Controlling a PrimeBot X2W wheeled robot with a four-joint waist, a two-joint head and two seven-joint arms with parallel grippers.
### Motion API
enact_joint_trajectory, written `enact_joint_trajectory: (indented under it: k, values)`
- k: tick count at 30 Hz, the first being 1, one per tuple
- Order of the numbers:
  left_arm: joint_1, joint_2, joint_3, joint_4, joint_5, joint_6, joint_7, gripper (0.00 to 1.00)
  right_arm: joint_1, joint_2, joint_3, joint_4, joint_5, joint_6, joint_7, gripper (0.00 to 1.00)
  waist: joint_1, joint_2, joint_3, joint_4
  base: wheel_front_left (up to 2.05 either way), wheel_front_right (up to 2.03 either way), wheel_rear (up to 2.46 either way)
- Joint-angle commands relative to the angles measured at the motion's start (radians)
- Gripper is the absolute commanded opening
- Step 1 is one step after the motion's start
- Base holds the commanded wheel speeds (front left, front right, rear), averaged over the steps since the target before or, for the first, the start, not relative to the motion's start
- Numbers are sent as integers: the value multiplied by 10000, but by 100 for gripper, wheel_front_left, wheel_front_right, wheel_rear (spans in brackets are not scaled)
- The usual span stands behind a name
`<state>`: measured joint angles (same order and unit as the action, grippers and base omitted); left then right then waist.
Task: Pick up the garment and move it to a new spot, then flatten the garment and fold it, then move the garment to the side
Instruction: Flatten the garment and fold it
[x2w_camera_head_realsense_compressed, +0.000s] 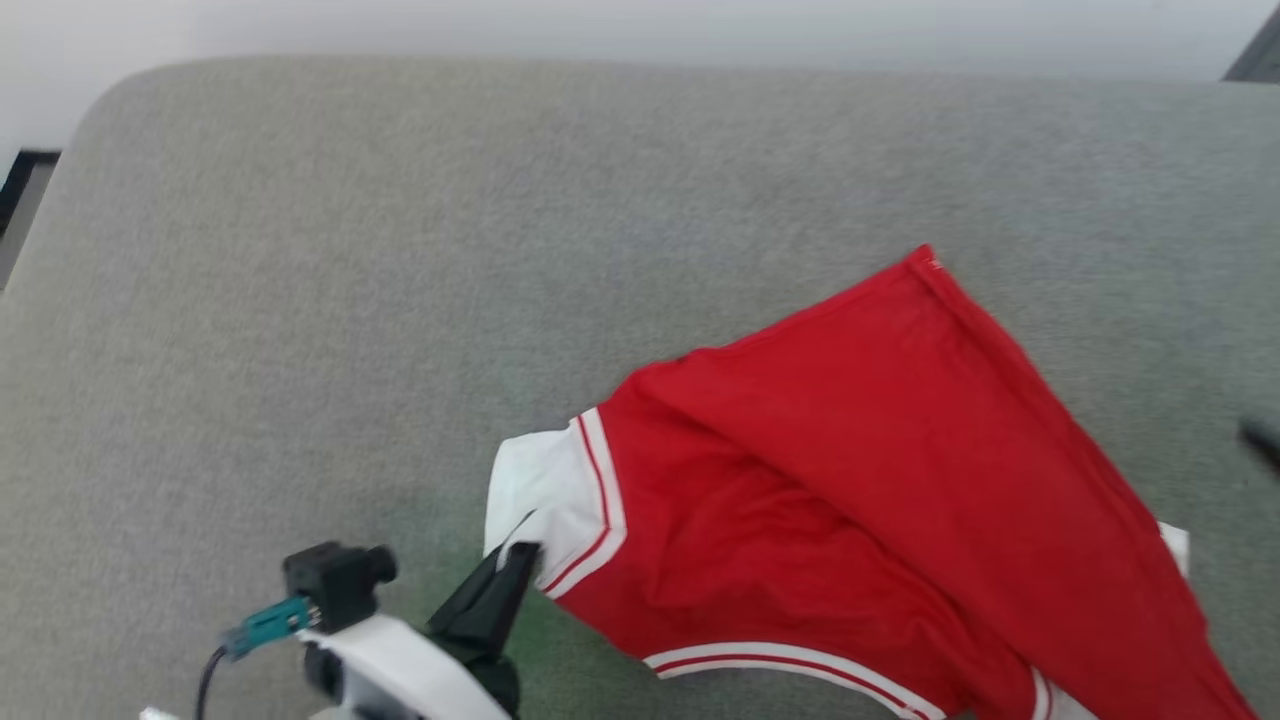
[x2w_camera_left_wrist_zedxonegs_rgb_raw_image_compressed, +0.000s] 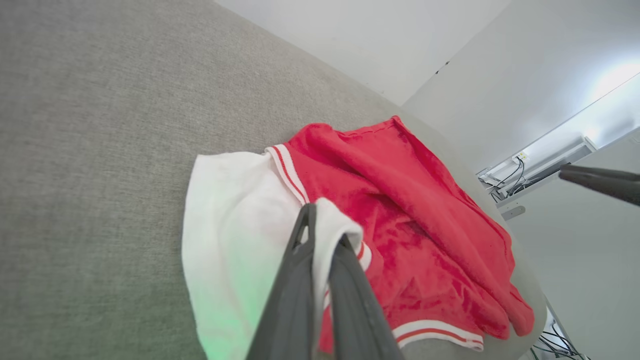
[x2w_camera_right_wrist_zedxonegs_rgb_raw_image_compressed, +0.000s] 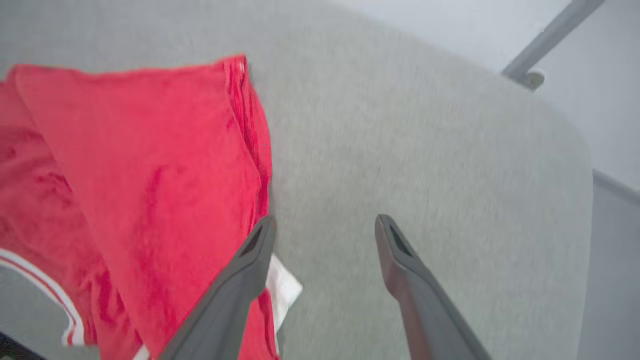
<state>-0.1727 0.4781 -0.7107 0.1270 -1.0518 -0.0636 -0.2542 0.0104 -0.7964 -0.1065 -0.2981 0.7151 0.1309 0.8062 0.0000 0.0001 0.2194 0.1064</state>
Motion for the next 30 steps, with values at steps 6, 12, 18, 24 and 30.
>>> enact_joint_trajectory:
  k: [6, 12, 18, 24, 30]
  values:
    - [-769, -601, -204, 157, 349, -257, -57, 0, -2859, 158, 1170, 876, -388, -4, -668, 100, 0, -1, 881, 797, 0, 0, 0]
    - [-1508, -1368, -452, 694, 482, -528, -98, 0, -6070, 369, 3996, 3528, -541, -4, -1056, 100, 0, -1, 1615, 1649, 0, 0, 0]
    - [-1841, -1828, -669, 1121, 592, -657, -111, 0, -7246, 152, 5881, 5529, -292, -5, -1143, 100, 0, -1, 1873, 2327, 0, 0, 0]
    - [-1777, -1968, -633, 1317, 609, -679, -121, 0, -7225, -108, 7558, 6423, 671, 2, -408, 44, 0, -1, 1801, 2491, 0, 0, 0]
    - [-2061, -1839, -733, 1373, 480, -685, -123, 0, -7846, -192, 7959, 6832, 1134, -11, -1158, 0, 0, -1, 1535, 2226, 0, 0, 0]
